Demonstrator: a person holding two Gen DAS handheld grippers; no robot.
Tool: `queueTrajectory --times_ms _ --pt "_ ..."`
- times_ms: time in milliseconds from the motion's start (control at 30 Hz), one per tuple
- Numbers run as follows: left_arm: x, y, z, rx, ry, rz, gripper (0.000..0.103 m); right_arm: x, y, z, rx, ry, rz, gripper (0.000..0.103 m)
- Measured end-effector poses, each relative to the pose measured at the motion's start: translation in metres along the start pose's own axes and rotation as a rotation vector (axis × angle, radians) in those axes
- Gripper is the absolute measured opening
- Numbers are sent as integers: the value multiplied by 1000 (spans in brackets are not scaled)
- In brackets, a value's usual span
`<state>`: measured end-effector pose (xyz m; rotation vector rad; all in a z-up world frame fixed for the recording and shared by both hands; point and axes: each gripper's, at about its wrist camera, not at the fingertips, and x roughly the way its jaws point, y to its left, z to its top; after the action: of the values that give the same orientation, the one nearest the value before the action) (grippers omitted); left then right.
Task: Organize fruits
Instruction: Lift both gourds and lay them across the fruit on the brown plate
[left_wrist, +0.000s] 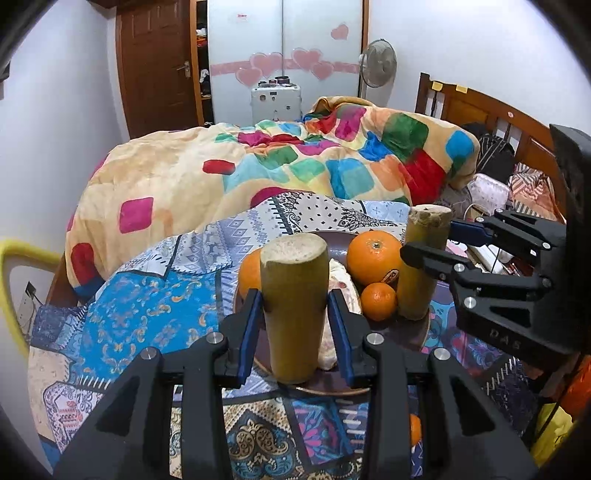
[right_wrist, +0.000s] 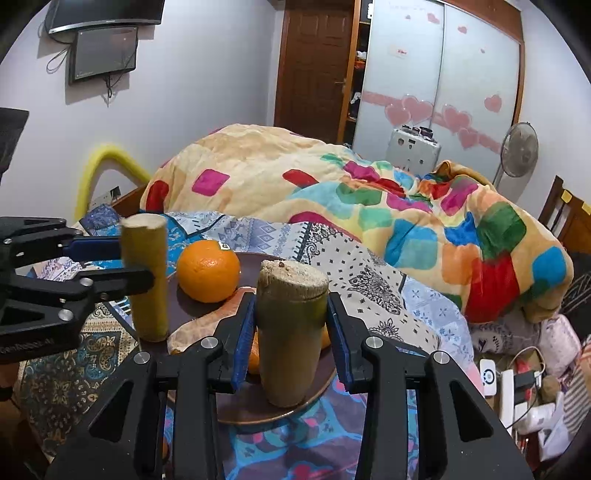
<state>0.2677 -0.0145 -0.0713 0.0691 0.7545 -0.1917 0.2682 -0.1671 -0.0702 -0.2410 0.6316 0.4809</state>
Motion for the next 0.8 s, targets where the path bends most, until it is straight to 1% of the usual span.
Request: queueTrajectory --times_ms 133,267,333,367,500,533,567,667,733,800 --pt "8 -2 2 3 -1 8 36 11 -2 -7 7 43 39 36" --pt "13 -4 4 11 4 5 36 21 -1 -19 -6 73 37 36" --pt "17 -6 5 20 8 1 36 23 0 -22 -2 84 42 36" --pt "19 -7 5 22 11 0 36 25 -1 -23 3 94 47 38" --pt "28 -11 8 26 24 -1 36 31 -5 -26 25 118 70 37" --pt "31 -11 9 25 31 -3 36 31 -7 -27 39 126 99 37" --pt "34 -11 9 21 43 -8 36 32 -8 -27 46 131 111 36" --pt "49 -8 6 -8 109 -25 36 32 -5 -28 32 133 103 36" --pt "53 -6 3 -17 118 -38 37 33 -5 -28 39 137 114 36" --pt "52 -7 1 -17 114 -26 37 32 -6 -28 45 137 114 36"
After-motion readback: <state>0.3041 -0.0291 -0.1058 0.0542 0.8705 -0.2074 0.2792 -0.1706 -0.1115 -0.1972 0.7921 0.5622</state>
